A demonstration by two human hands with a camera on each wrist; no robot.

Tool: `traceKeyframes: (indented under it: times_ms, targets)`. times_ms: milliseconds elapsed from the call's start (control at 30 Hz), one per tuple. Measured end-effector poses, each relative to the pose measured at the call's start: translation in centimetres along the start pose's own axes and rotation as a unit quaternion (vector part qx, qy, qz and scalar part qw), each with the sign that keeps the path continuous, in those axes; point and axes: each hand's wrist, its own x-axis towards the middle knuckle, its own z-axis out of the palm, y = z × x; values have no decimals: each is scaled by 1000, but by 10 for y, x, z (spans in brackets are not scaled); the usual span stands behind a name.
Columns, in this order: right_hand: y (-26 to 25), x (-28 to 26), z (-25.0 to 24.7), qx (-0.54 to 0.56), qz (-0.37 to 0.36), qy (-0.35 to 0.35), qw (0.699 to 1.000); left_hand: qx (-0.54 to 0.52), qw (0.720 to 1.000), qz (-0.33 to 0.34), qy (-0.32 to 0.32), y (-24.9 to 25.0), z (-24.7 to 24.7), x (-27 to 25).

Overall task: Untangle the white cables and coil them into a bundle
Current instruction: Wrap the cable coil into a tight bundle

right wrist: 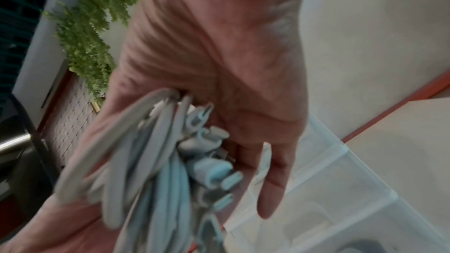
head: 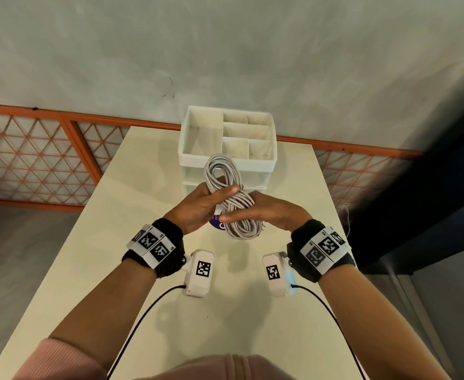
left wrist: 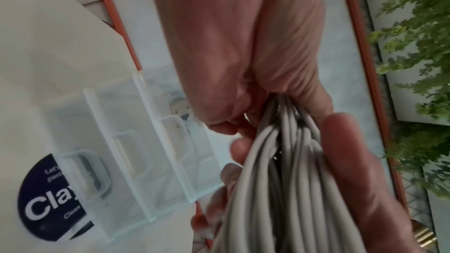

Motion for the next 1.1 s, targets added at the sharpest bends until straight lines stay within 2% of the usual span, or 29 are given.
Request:
traceKeyframes:
  times_ms: [133, 233, 433, 567, 667, 767, 900, 1000, 1100]
  targets:
    - [1, -2, 4, 102, -44, -16, 994, 17, 1000, 11, -7, 4, -1, 5]
    - [5, 1, 13, 170, -40, -7, 985, 19, 1000, 6, -16, 9, -2, 8]
    - [5, 6, 23, 128, -32, 73, 989, -61, 998, -2, -15, 7, -7, 8]
    - [11, 9, 26, 69, -17, 64, 995, -190, 981, 36, -21, 12, -11, 9]
    - [13, 9, 24, 47, -4, 50, 998, -241, 969, 40, 19, 8, -7, 12]
    - [13, 8, 22, 11, 7, 48, 999, -253, 963, 32, 87, 2, 1, 17]
    - [15, 9, 17, -108, 31, 73, 991, -255, 952, -17, 168, 1, 6, 23]
    - [15, 7, 17, -88, 6, 20, 996, -252, 944, -53, 207, 3, 7, 26]
    - [17, 5, 21, -54, -10, -2, 999, -256, 943, -82, 197, 0, 7, 27]
